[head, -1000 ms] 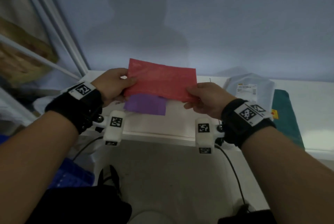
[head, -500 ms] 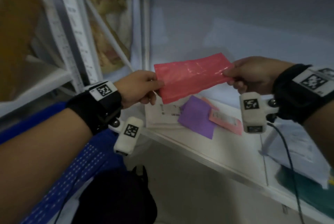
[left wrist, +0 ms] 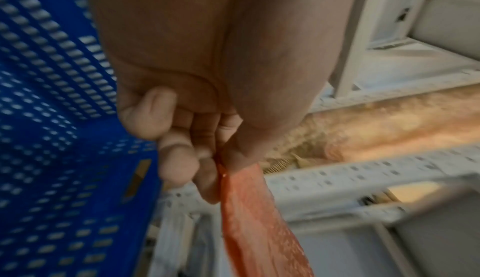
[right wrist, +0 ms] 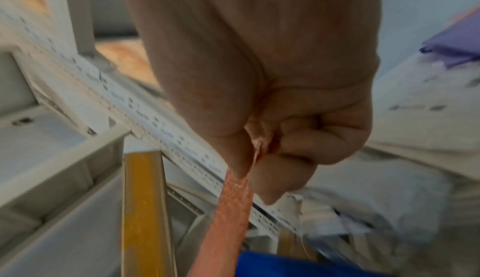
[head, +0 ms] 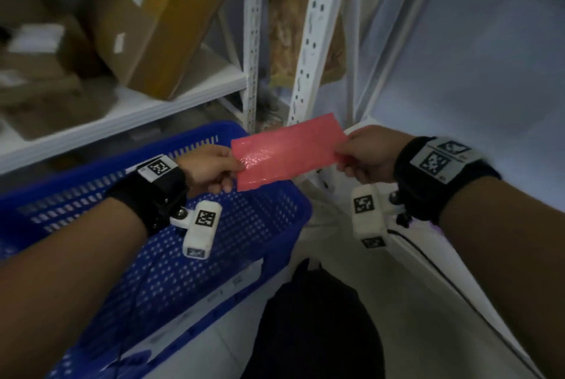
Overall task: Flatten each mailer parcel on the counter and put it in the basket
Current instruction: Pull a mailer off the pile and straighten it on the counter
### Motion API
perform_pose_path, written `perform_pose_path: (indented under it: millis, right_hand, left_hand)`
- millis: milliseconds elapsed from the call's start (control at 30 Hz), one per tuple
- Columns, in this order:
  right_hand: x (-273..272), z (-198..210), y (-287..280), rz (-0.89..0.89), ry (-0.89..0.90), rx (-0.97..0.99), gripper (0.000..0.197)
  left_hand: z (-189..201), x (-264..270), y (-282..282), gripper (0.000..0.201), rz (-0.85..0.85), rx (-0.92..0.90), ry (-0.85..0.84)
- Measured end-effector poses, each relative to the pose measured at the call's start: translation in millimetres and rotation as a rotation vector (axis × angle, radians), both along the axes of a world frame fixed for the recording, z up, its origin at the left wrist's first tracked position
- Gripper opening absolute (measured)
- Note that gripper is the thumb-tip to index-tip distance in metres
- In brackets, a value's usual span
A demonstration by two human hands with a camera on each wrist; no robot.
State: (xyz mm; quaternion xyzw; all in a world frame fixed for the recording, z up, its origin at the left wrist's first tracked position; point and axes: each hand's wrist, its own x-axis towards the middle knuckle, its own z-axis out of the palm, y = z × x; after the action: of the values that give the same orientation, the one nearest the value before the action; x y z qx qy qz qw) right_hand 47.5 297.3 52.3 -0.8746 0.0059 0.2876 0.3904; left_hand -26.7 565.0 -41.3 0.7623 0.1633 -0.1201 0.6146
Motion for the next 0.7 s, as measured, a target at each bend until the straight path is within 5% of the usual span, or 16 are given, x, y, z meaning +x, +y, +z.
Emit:
perform_pose_path:
  millis: [200,433,600,700]
  right_hand:
    - [12.5,-68.4,57.3,0.165,-0.096,-0.083,0.027]
    - [9.2,-142.3,92.3,0.284,0.033,-0.123,0.019]
    - [11.7,-172.6,96.2,0.244,0.111,-0.040,0.005]
    - [18.8,-185.4,93.1,0.210,0.111,-0.041,0.015]
  left_hand:
    - [-95.4,-8.9,62.0,0.014,0.124,0.088,0.303]
    - [-198.2,-11.1,80.2,0.019,0.245,0.330,0.574]
    - [-232.0,-0.9,62.3,0.018,0.109,0.308,0.599]
    - [-255.5,5.8,54.0,0.014,-0.028,0.395,0.616]
